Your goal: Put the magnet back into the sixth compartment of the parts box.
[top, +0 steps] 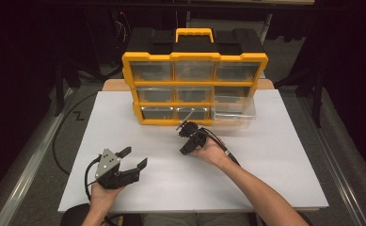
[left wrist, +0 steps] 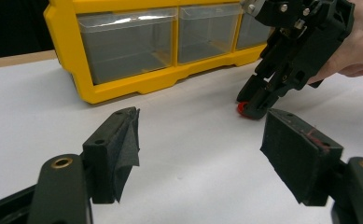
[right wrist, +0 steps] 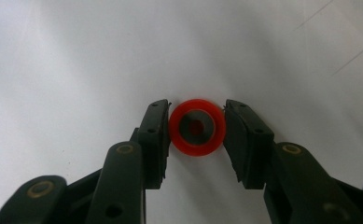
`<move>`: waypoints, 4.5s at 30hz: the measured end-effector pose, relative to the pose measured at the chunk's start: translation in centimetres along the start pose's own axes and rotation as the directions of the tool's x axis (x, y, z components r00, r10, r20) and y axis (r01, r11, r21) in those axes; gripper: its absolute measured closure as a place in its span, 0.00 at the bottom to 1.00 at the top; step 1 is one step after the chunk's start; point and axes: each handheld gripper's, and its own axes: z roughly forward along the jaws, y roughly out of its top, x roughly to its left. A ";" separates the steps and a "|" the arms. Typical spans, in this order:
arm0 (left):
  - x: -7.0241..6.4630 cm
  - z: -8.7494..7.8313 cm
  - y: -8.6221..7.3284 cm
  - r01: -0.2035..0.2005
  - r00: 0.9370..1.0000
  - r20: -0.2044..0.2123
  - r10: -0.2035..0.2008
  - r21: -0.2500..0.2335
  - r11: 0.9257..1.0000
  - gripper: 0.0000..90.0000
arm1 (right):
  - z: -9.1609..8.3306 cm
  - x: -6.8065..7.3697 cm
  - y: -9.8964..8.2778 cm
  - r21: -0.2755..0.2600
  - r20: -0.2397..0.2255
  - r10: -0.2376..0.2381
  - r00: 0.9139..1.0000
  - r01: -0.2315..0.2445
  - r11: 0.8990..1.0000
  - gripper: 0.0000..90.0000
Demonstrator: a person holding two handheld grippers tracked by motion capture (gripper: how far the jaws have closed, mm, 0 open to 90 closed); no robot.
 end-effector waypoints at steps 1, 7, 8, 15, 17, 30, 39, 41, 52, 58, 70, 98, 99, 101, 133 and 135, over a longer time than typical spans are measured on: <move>0.0 0.0 0.0 -0.002 1.000 0.000 0.002 0.001 1.000 0.31 | 0.0 0.1 0.0 0.005 0.005 -0.003 1.000 0.003 1.000 0.71; 0.0 0.0 0.0 -0.001 1.000 0.001 0.001 0.001 1.000 0.31 | 0.1 0.3 0.0 0.001 0.024 -0.038 0.999 0.038 0.999 0.72; 0.0 0.0 0.0 0.000 1.000 0.000 0.000 0.000 1.000 0.31 | 0.1 0.3 0.0 0.001 0.022 -0.038 0.999 0.038 0.999 0.72; 0.0 0.0 0.0 -0.004 1.000 -0.001 0.004 0.002 1.000 0.31 | -0.3 0.3 -0.2 -0.007 -0.001 -0.053 0.999 0.053 0.999 0.72; 0.1 0.0 0.0 -0.002 1.000 -0.001 0.002 0.000 1.000 0.31 | -0.5 0.3 -0.2 -0.008 -0.007 -0.050 0.999 0.050 0.999 0.72; 0.1 0.1 0.0 0.001 1.000 -0.010 -0.001 0.003 1.000 0.31 | -3.2 1.4 -1.2 -0.043 -0.029 -0.103 0.994 0.102 0.994 0.72; 0.2 0.0 0.0 0.004 1.000 -0.013 -0.004 0.000 1.000 0.31 | -4.8 2.0 -2.0 -0.050 -0.030 -0.124 0.992 0.122 0.991 0.72; 0.3 0.0 0.0 0.008 1.000 -0.016 -0.008 -0.003 1.000 0.31 | -5.7 2.3 -2.4 -0.060 -0.029 -0.128 0.991 0.126 0.990 0.72; 0.2 0.1 0.0 0.006 1.000 -0.018 -0.006 0.000 1.000 0.31 | -8.4 2.3 -3.7 -0.072 -0.016 -0.130 0.991 0.129 0.989 0.72; 0.2 0.1 0.0 0.005 1.000 -0.019 -0.005 0.004 1.000 0.31 | -9.5 2.0 -4.2 -0.082 -0.011 -0.132 0.991 0.131 0.988 0.72; 0.2 0.1 0.0 0.008 1.000 -0.020 -0.008 0.002 1.000 0.31 | -10.7 1.6 -4.7 -0.077 -0.006 -0.116 0.993 0.116 0.990 0.72; 0.1 0.1 0.0 0.003 1.000 -0.022 -0.003 0.000 1.000 0.31 | -15.7 0.3 -5.5 -0.084 0.037 -0.093 0.995 0.096 0.992 0.72; 0.1 0.1 0.0 0.004 1.000 -0.023 -0.004 -0.001 1.000 0.31 | -15.8 0.3 -5.5 -0.083 0.039 -0.094 0.995 0.097 0.992 0.72; 0.1 0.1 0.0 0.005 1.000 -0.024 -0.005 -0.001 1.000 0.31 | -16.0 0.3 -5.4 -0.084 0.040 -0.093 0.995 0.096 0.992 0.72; 0.1 0.1 0.0 0.001 1.000 -0.026 -0.001 0.001 1.000 0.31 | -19.8 -0.3 -5.0 -0.094 0.053 -0.077 0.996 0.081 0.992 0.72; 0.1 0.1 0.0 0.002 1.000 -0.025 -0.002 0.001 1.000 0.31 | -20.0 -0.4 -4.9 -0.095 0.054 -0.075 0.996 0.080 0.992 0.72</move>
